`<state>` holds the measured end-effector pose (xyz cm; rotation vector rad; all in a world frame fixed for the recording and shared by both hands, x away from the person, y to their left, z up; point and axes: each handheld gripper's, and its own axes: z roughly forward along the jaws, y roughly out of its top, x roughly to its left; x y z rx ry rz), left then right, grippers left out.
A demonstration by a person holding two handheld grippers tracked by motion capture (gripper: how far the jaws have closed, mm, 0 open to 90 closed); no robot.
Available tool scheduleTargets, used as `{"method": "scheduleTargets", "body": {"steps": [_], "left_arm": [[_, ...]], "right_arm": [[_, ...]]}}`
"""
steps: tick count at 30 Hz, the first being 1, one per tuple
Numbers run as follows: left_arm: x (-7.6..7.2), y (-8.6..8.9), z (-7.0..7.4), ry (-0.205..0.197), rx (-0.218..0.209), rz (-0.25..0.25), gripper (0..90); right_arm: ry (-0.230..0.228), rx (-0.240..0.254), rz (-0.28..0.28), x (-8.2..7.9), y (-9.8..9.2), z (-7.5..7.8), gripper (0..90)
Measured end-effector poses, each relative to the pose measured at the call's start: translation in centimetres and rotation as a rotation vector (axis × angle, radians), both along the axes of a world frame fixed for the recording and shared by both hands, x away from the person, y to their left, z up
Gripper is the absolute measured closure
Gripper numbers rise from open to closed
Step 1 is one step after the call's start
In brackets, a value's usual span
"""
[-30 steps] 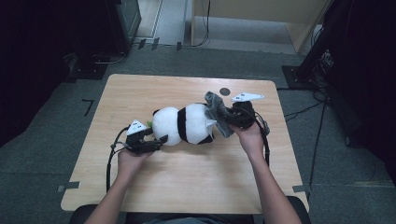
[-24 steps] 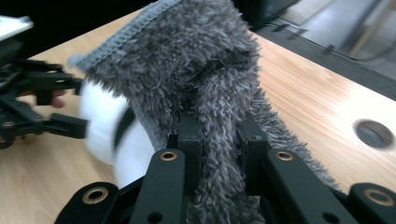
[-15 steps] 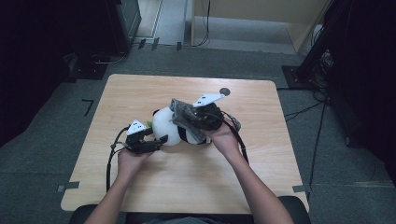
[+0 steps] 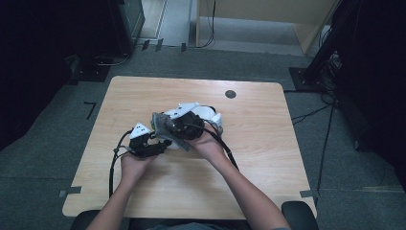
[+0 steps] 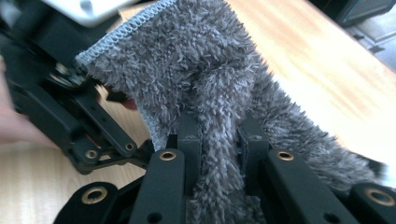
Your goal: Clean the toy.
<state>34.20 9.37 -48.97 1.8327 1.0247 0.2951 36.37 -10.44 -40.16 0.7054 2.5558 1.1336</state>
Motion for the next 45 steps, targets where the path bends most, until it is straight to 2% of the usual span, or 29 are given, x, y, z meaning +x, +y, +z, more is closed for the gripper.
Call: {"method": "scheduleTargets", "body": {"steps": [2, 4, 12, 18, 30, 35, 39, 45], "left_arm": [[0.0, 0.0, 0.0, 0.005, 0.006, 0.002, 32.9], [0.0, 0.0, 0.0, 0.004, 0.011, 0.003, 34.1], [0.0, -0.1, 0.0, 0.0, 0.017, 0.005, 35.7], [0.0, -0.2, 0.0, -0.003, 0.019, 0.008, 36.5], [0.0, -0.1, 0.0, 0.002, 0.009, 0.007, 37.2], [0.0, -0.1, -0.1, 0.004, 0.004, 0.007, 37.1], [0.0, 0.0, -0.1, 0.012, 0.005, 0.007, 36.3], [0.0, 0.1, 0.0, 0.011, 0.006, 0.002, 35.5]], "right_arm": [[0.004, -0.039, 0.006, 0.2, 0.5, -0.9, 75.9], [0.008, -0.031, 0.004, 0.3, 0.4, -1.3, 75.9], [-0.003, -0.058, -0.008, 0.1, -1.0, -1.0, 75.7], [0.001, -0.039, -0.049, -0.2, -3.7, -0.6, 75.8], [-0.018, 0.021, -0.123, -1.3, -9.3, 0.5, 75.8], [-0.017, 0.023, -0.165, -1.4, -11.3, 0.8, 75.8], [-0.014, 0.032, -0.161, -1.5, -11.7, 0.9, 76.0], [-0.029, 0.059, -0.1, -1.9, -10.0, 1.8, 76.4]]}}
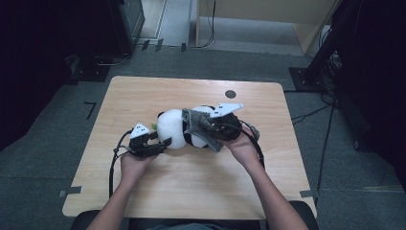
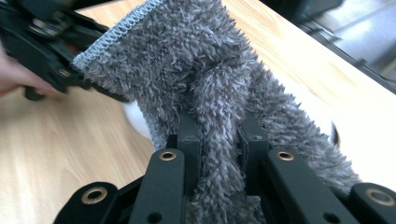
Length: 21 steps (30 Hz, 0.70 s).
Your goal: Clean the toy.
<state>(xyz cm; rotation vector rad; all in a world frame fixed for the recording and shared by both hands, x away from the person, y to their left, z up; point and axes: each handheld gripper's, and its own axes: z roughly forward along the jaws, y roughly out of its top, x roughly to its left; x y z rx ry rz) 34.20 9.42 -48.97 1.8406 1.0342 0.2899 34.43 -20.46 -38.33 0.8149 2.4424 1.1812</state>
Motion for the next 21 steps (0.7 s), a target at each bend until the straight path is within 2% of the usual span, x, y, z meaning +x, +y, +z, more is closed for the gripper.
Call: {"method": "scheduleTargets", "body": {"steps": [4, 6, 10, 14, 18, 21], "left_arm": [[-0.1, 0.0, 0.1, -0.004, -0.002, 0.0, 35.3], [-0.1, 0.0, 0.1, -0.004, -0.003, 0.0, 35.3], [-0.1, 0.0, 0.2, -0.005, -0.004, 0.0, 35.3], [-0.2, -0.1, 0.3, -0.018, 0.002, 0.006, 35.7], [-0.3, -0.2, 0.3, -0.02, 0.004, 0.009, 36.2], [-0.2, -0.2, 0.3, -0.017, 0.012, 0.009, 36.2]], "right_arm": [[-0.011, -0.016, 0.048, 0.0, 2.4, 0.3, 76.4], [-0.015, -0.03, 0.069, 0.2, 3.7, 0.1, 76.4], [-0.005, -0.027, 0.114, 0.9, 6.3, -0.5, 76.4], [-0.001, -0.041, 0.145, 1.3, 8.7, -1.1, 76.4], [0.033, -0.049, 0.153, 2.0, 10.1, -2.2, 76.3], [0.054, -0.067, 0.154, 2.2, 10.2, -3.1, 76.1]]}}
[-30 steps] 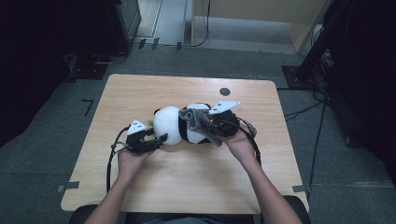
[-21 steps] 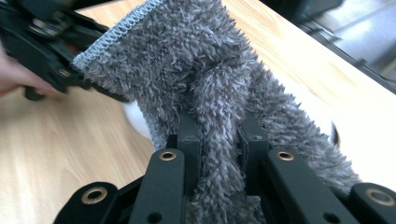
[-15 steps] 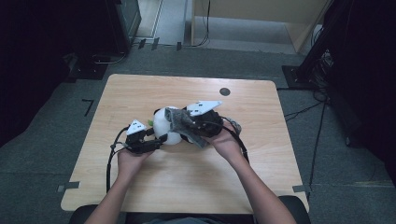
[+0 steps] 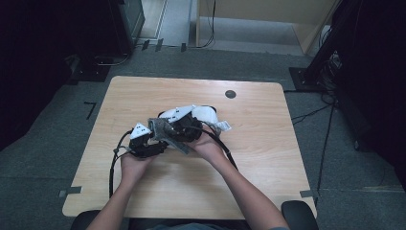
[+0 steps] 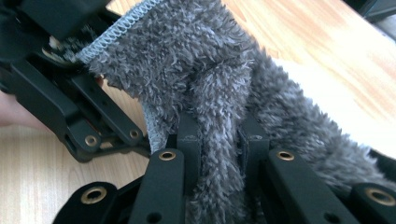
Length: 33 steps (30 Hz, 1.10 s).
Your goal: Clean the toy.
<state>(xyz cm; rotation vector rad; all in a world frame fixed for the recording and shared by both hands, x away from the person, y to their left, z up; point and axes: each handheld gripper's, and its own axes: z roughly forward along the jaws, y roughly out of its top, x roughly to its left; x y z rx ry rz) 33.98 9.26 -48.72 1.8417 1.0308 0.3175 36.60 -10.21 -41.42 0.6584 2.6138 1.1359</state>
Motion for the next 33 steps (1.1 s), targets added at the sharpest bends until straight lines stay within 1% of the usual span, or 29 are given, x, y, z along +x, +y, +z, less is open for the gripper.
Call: {"method": "scheduleTargets", "body": {"steps": [4, 11, 16, 23, 26, 31, 33], "left_arm": [[0.0, -0.1, 0.0, -0.003, 0.005, 0.004, 36.3], [0.1, 0.0, -0.1, 0.0, 0.005, 0.005, 36.4], [0.1, 0.0, -0.1, 0.003, 0.002, 0.005, 36.4], [0.2, 0.0, -0.2, 0.008, -0.005, 0.004, 36.4], [0.2, 0.0, -0.2, 0.01, -0.008, 0.003, 36.4], [0.2, 0.0, -0.3, 0.01, -0.005, -0.002, 36.3], [0.2, 0.0, -0.3, 0.007, -0.006, -0.004, 36.1]], "right_arm": [[0.014, 0.008, -0.014, -0.1, -1.0, -0.1, 76.1], [-0.001, -0.003, -0.041, -0.5, -3.5, 0.2, 76.0], [-0.02, 0.002, -0.068, -1.1, -5.4, 0.7, 76.0], [-0.045, 0.035, -0.13, -1.9, -8.7, 1.6, 75.8], [-0.057, 0.043, -0.161, -1.9, -10.2, 1.9, 75.9], [-0.057, 0.066, -0.215, -1.8, -12.5, 1.9, 75.9], [-0.061, 0.069, -0.237, -1.7, -13.3, 1.7, 75.8]]}}
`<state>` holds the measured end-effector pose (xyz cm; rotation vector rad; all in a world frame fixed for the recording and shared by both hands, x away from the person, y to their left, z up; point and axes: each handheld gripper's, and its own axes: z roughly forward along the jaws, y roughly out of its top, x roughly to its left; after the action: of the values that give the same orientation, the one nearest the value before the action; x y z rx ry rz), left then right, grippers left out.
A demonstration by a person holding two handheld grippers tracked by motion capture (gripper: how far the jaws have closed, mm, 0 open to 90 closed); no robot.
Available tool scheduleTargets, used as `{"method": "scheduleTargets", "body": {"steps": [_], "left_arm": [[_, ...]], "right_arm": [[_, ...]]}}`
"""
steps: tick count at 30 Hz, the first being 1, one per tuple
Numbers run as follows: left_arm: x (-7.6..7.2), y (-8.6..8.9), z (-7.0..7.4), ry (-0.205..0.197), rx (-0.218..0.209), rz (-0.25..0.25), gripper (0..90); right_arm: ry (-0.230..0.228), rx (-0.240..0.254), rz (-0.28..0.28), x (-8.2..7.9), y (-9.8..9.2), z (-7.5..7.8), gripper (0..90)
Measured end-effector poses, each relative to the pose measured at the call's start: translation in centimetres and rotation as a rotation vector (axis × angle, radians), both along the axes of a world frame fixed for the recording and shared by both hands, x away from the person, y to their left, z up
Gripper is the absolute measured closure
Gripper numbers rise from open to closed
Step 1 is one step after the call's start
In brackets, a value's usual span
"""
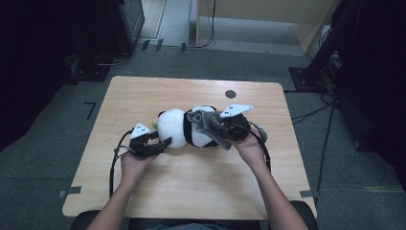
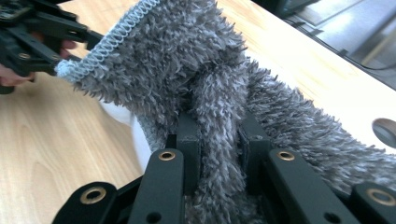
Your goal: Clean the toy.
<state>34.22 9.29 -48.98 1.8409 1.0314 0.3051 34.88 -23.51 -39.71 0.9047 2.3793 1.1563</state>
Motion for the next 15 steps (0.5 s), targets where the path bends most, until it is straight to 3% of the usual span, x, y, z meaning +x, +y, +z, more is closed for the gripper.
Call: {"method": "scheduleTargets", "body": {"steps": [6, 15], "left_arm": [[0.0, 0.0, 0.0, -0.012, -0.003, -0.018, 35.2], [0.4, -0.3, -0.1, 0.004, 0.002, -0.035, 32.8]], "right_arm": [[0.024, 0.03, -0.05, 0.3, -1.7, -0.8, 75.8], [0.043, 0.071, -0.101, 0.9, -2.9, -2.0, 75.2]]}}
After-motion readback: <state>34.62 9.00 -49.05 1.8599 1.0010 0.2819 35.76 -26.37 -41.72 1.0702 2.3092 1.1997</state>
